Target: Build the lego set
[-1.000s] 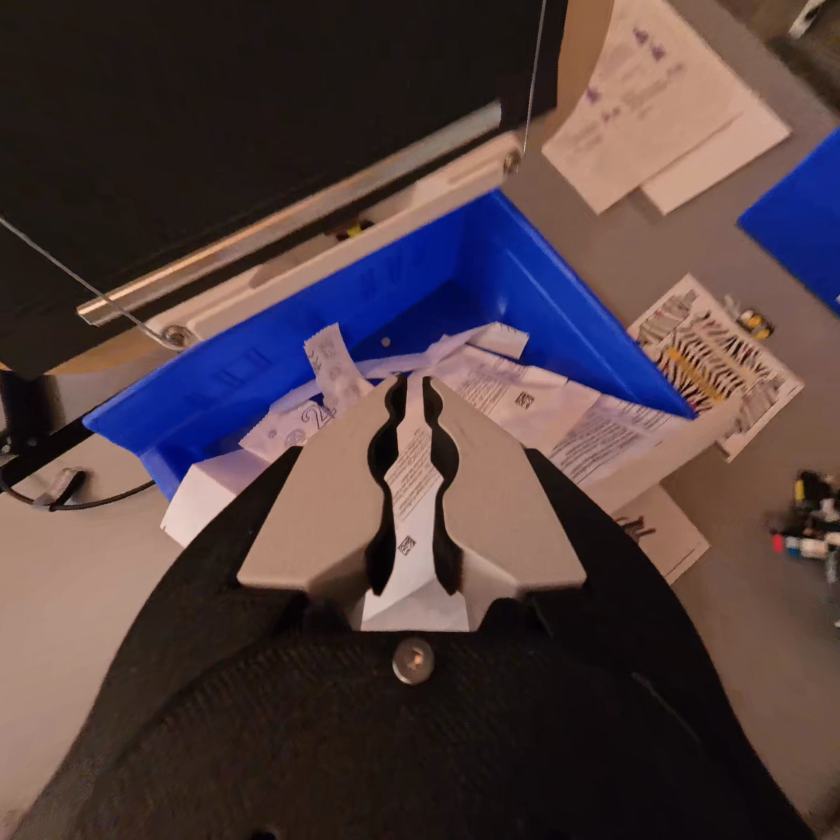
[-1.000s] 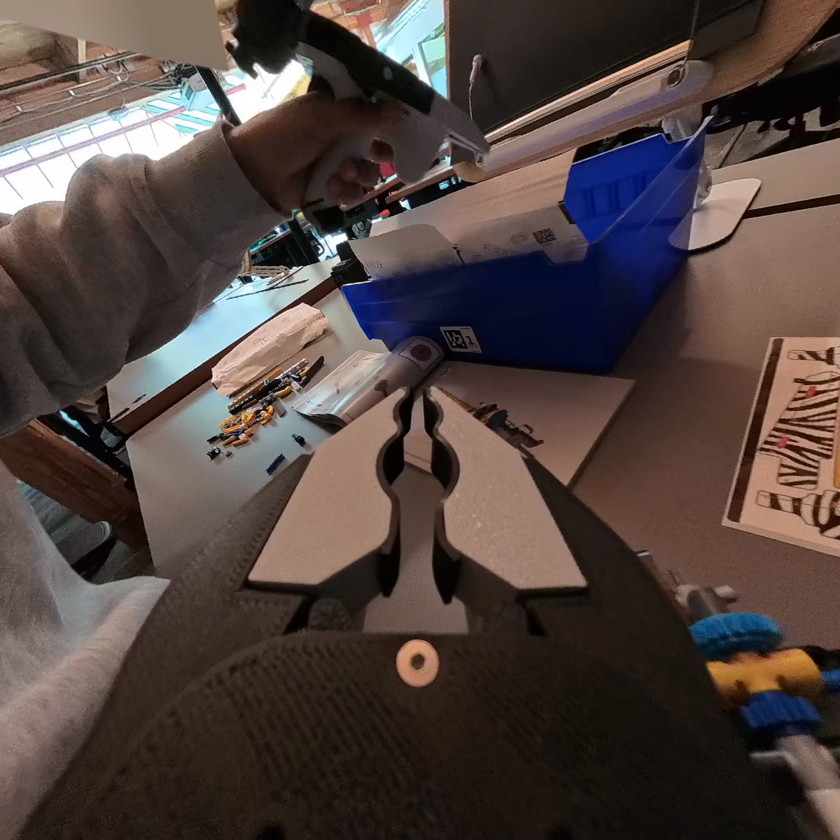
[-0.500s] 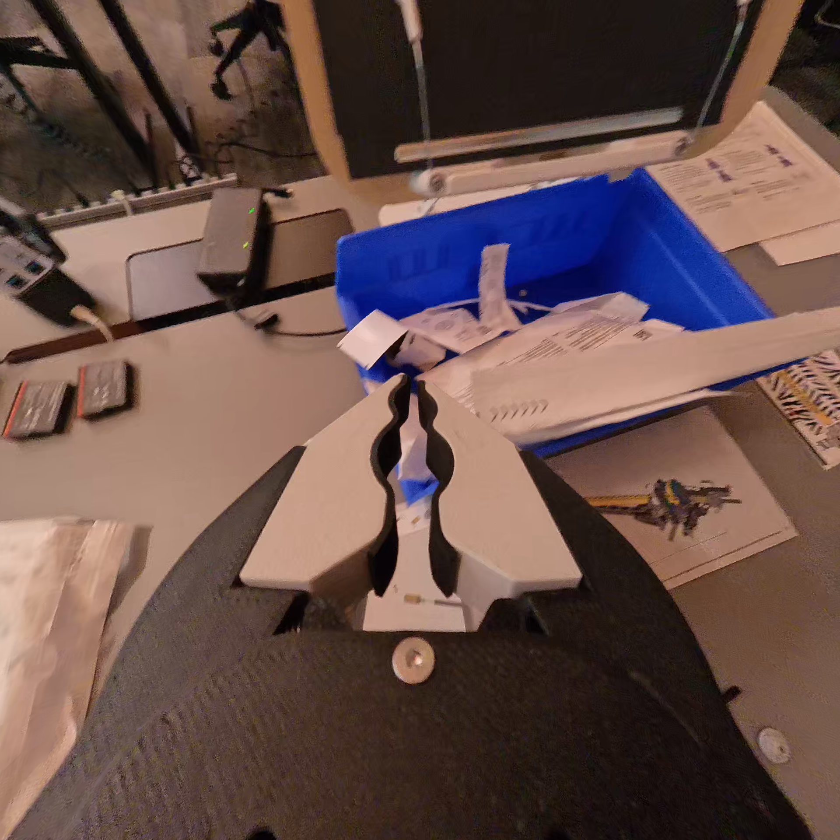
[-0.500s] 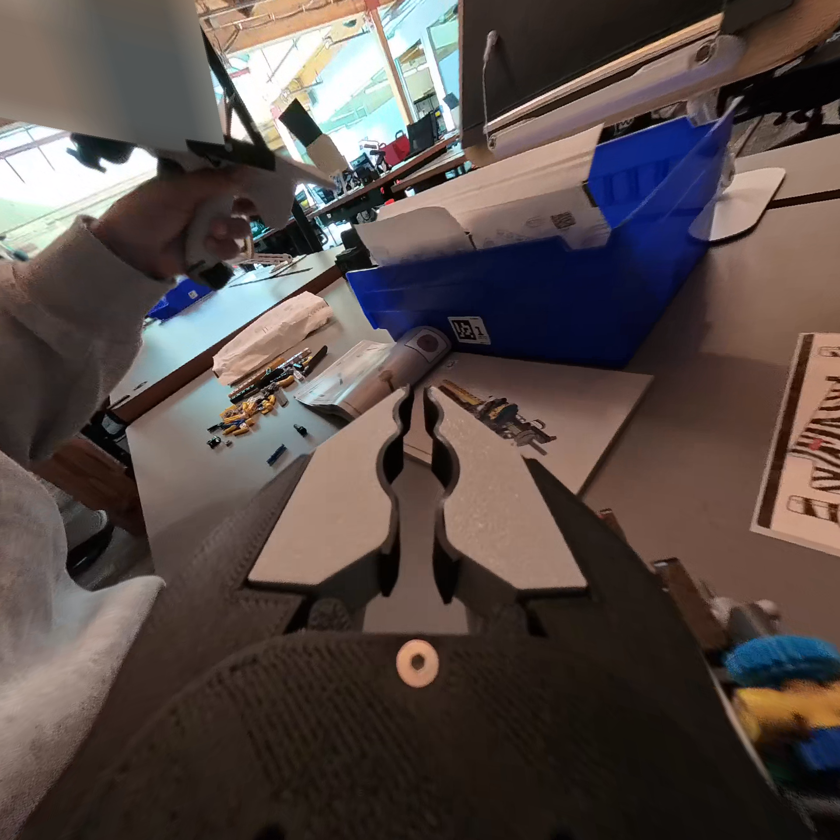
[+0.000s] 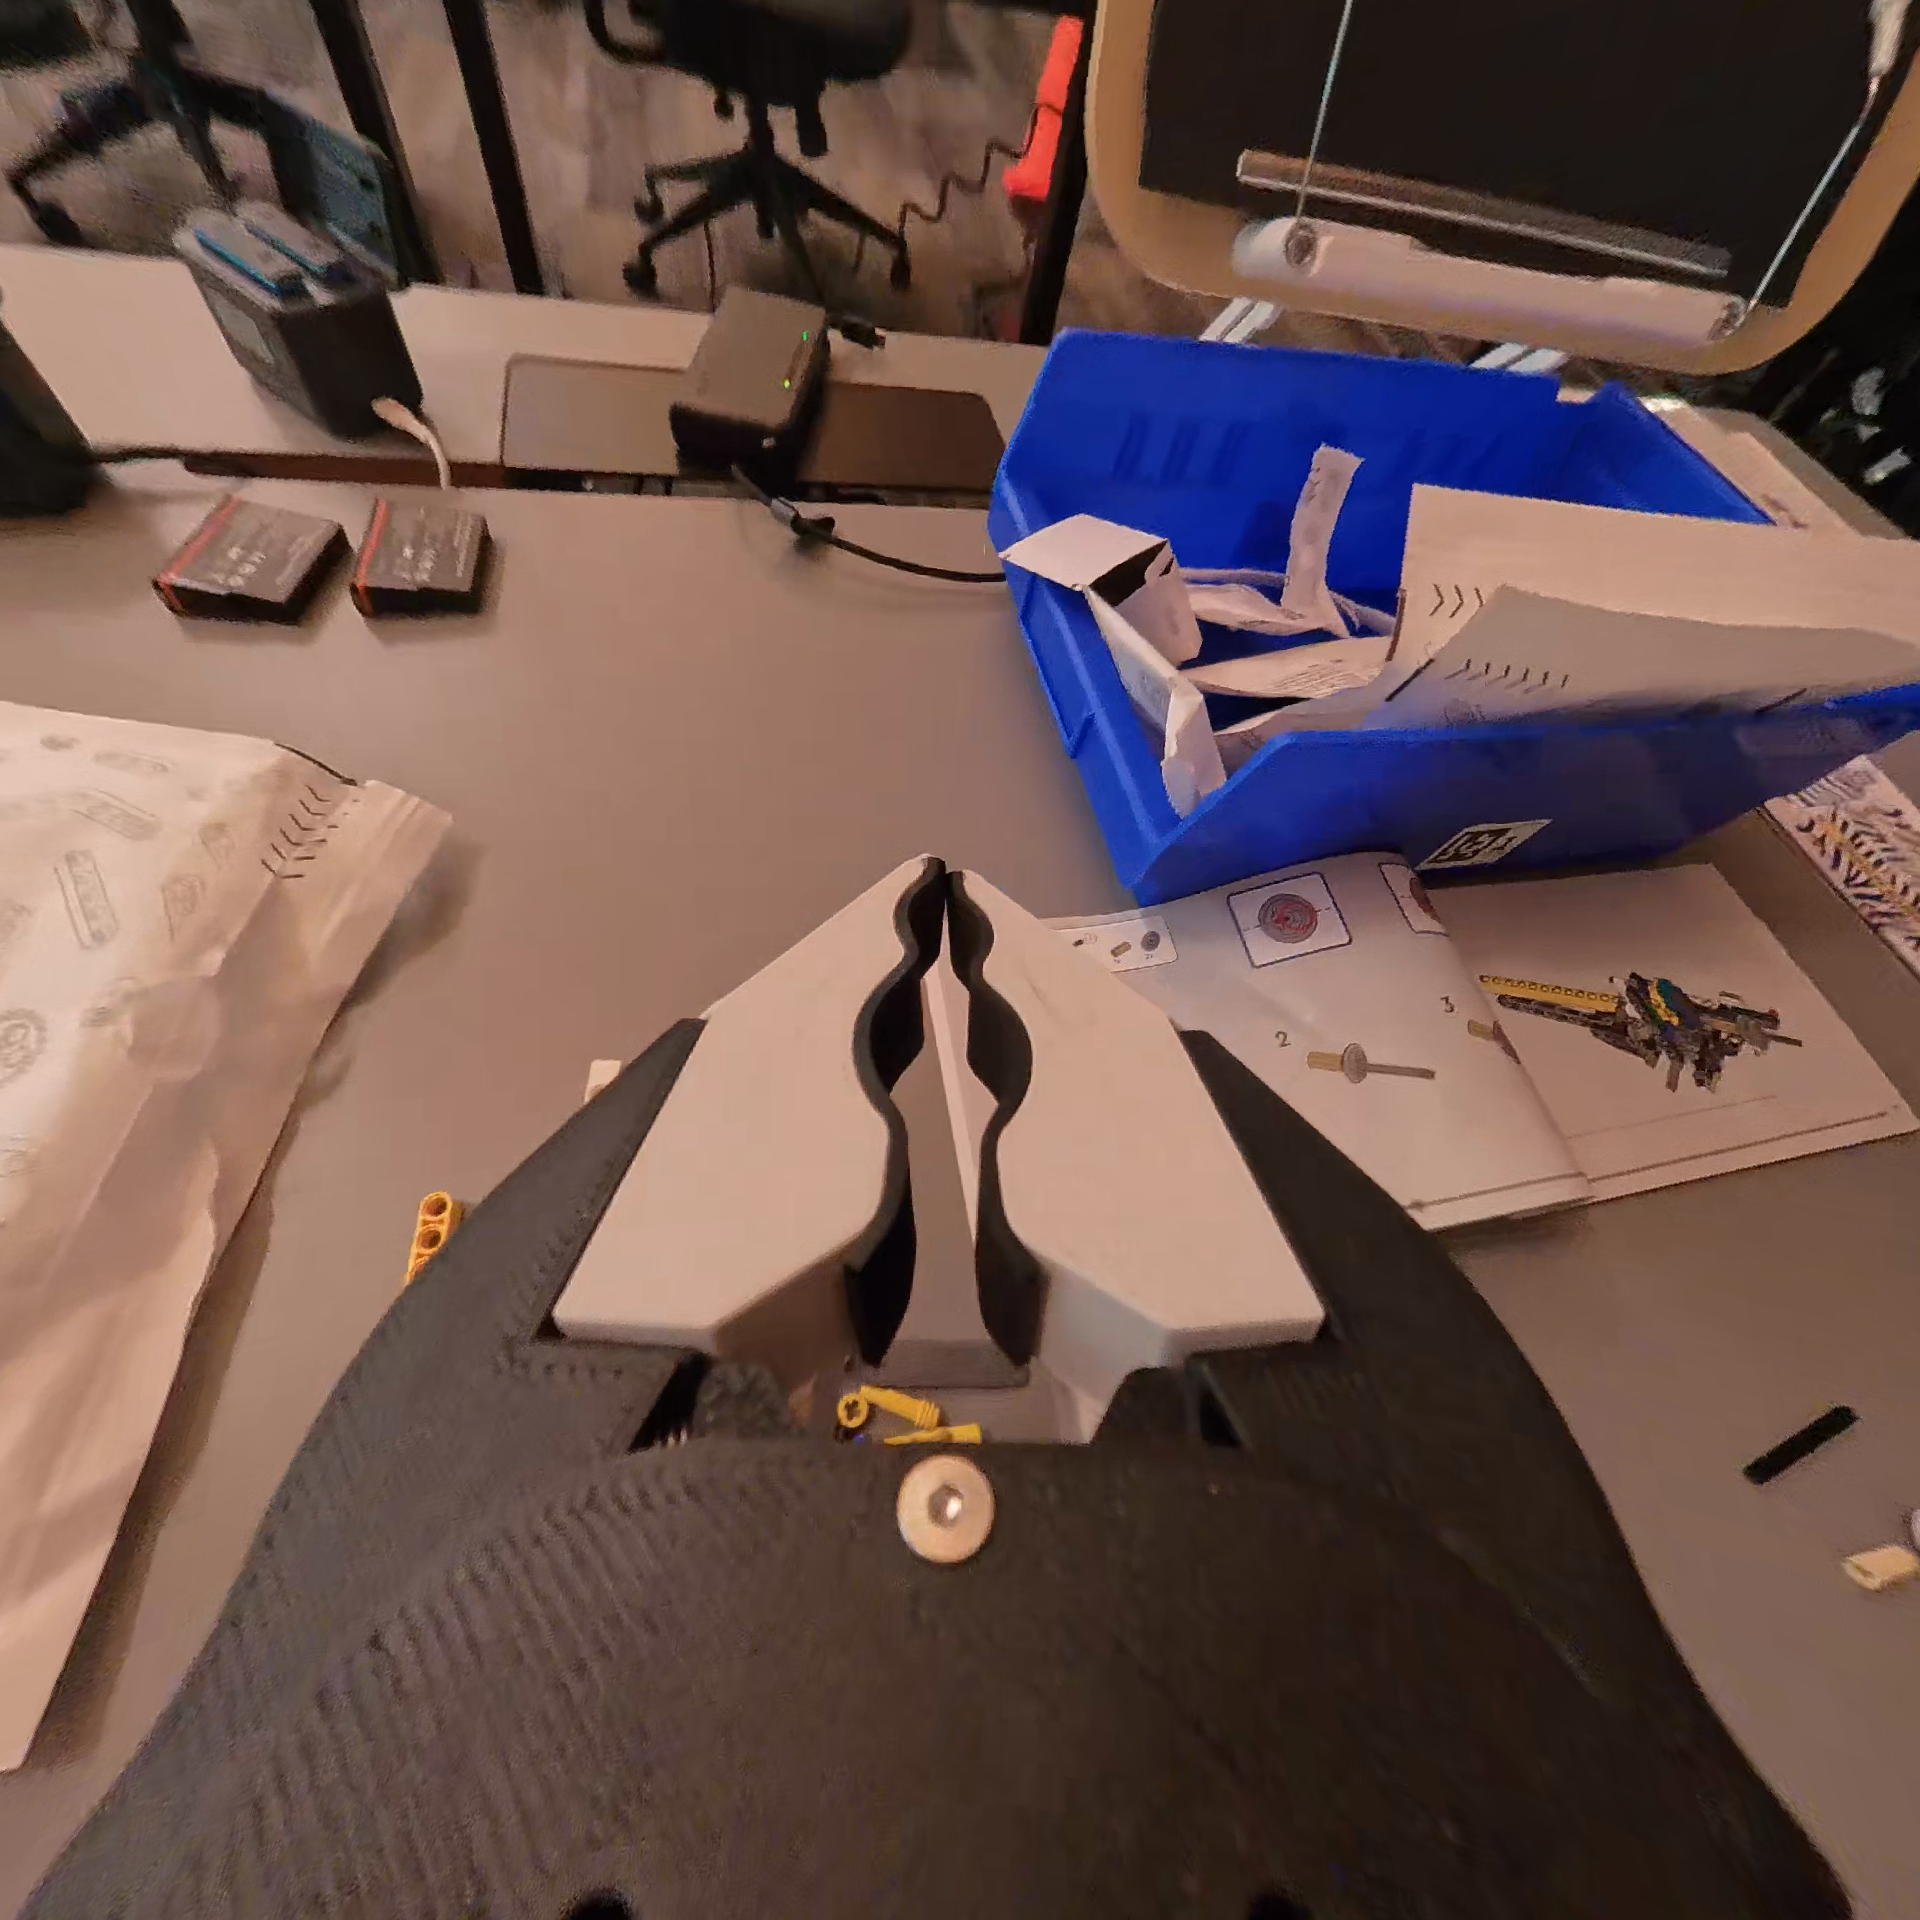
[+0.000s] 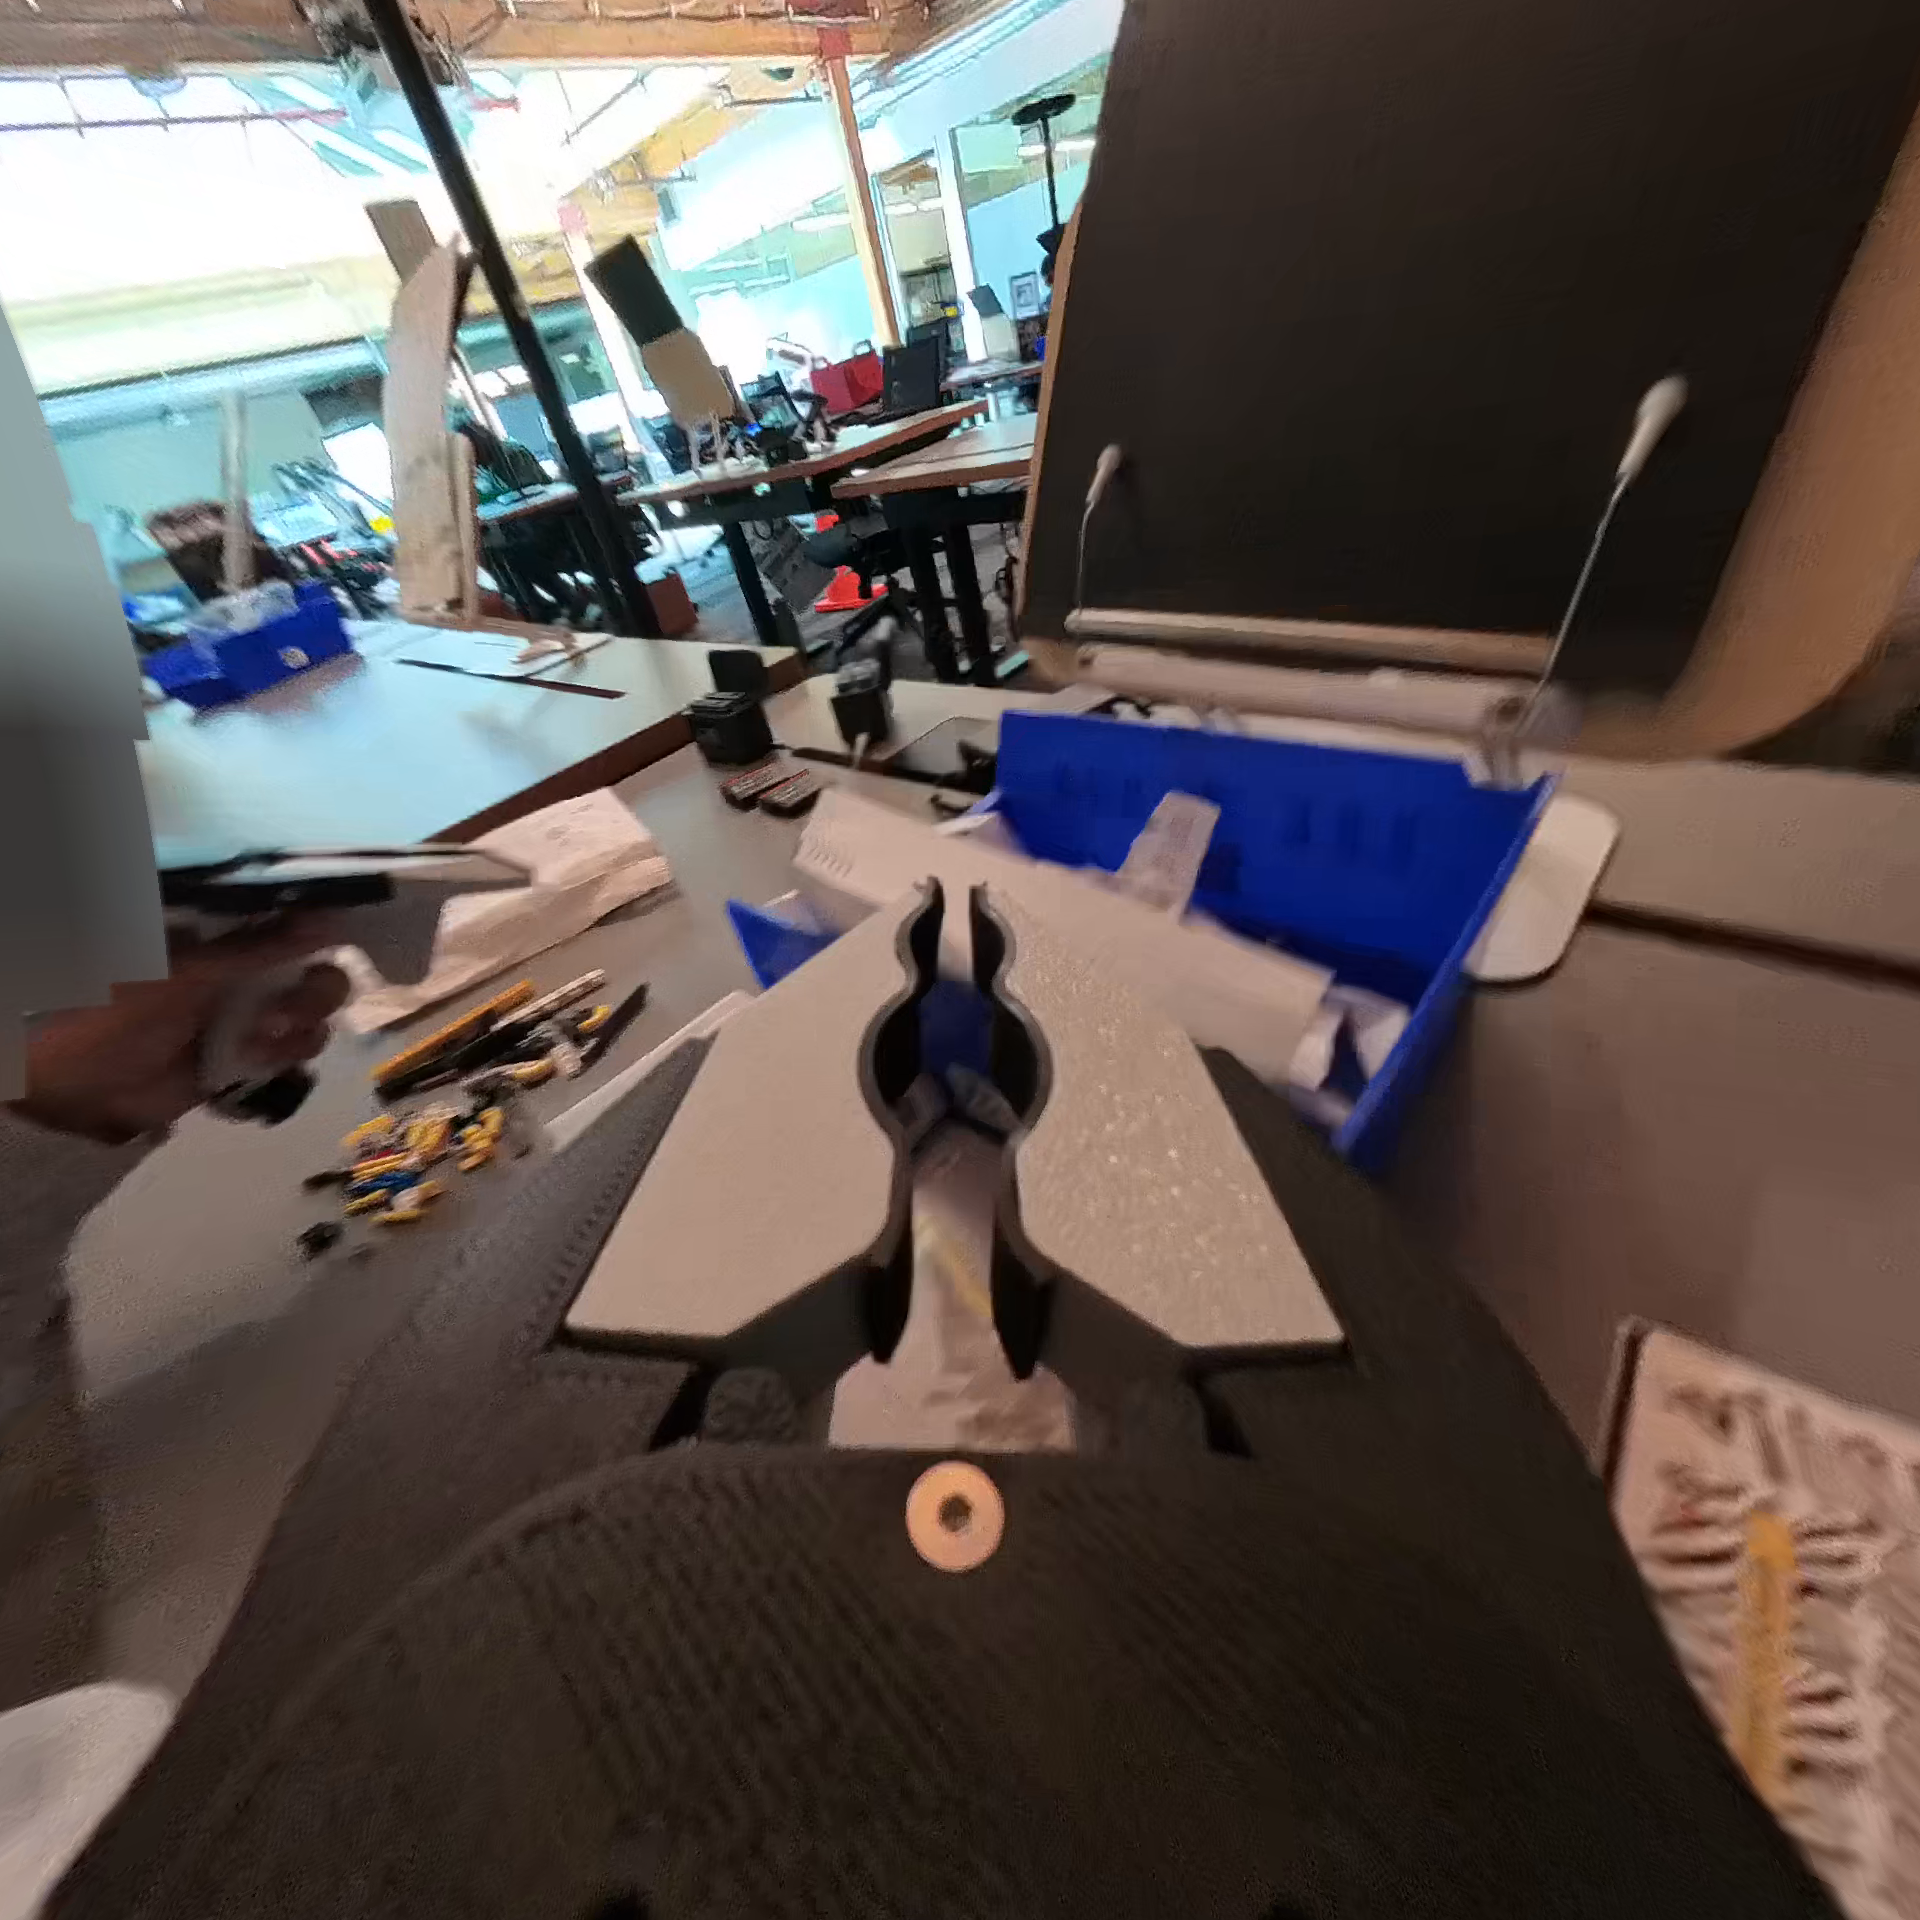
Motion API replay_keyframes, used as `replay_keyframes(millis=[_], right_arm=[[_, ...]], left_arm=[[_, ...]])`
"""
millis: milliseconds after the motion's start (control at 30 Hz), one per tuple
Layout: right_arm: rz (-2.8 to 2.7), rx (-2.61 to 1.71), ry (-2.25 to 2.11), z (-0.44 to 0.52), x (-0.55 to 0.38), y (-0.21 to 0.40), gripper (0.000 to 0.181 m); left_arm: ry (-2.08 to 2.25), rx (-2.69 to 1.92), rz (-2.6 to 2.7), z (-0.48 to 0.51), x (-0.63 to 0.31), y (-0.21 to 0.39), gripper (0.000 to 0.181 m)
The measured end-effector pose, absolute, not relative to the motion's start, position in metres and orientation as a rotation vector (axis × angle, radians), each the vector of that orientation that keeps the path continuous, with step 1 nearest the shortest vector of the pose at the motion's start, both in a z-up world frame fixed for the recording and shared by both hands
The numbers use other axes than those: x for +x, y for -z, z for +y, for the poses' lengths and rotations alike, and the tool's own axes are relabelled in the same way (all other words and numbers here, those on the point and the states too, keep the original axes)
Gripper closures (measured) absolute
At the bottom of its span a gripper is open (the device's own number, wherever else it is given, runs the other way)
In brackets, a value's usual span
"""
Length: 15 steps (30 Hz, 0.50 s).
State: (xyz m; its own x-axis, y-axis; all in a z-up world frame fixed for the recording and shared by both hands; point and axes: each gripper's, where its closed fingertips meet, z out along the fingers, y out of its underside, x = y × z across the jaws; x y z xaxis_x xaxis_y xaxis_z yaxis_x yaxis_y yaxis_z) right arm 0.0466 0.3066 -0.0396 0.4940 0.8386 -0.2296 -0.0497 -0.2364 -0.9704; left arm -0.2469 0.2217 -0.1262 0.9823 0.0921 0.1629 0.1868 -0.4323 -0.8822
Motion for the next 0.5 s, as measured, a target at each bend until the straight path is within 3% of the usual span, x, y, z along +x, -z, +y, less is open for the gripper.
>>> replay_keyframes(millis=[167,367,500], right_arm=[[-0.731,-1.742,-0.889,0.384,0.023,0.015,0.170],[-1.112,-2.151,-0.303,0.463,0.003,0.117,0.171],[-1.245,-2.259,-0.209,0.480,-0.023,0.158,0.167]], left_arm=[[0.114,-1.962,-0.126,0.210,-0.236,0.138,0.181],[0.175,-1.769,-0.119,0.213,-0.232,0.119,0.181],[0.247,-1.741,-0.106,0.214,-0.225,0.120,0.181]])
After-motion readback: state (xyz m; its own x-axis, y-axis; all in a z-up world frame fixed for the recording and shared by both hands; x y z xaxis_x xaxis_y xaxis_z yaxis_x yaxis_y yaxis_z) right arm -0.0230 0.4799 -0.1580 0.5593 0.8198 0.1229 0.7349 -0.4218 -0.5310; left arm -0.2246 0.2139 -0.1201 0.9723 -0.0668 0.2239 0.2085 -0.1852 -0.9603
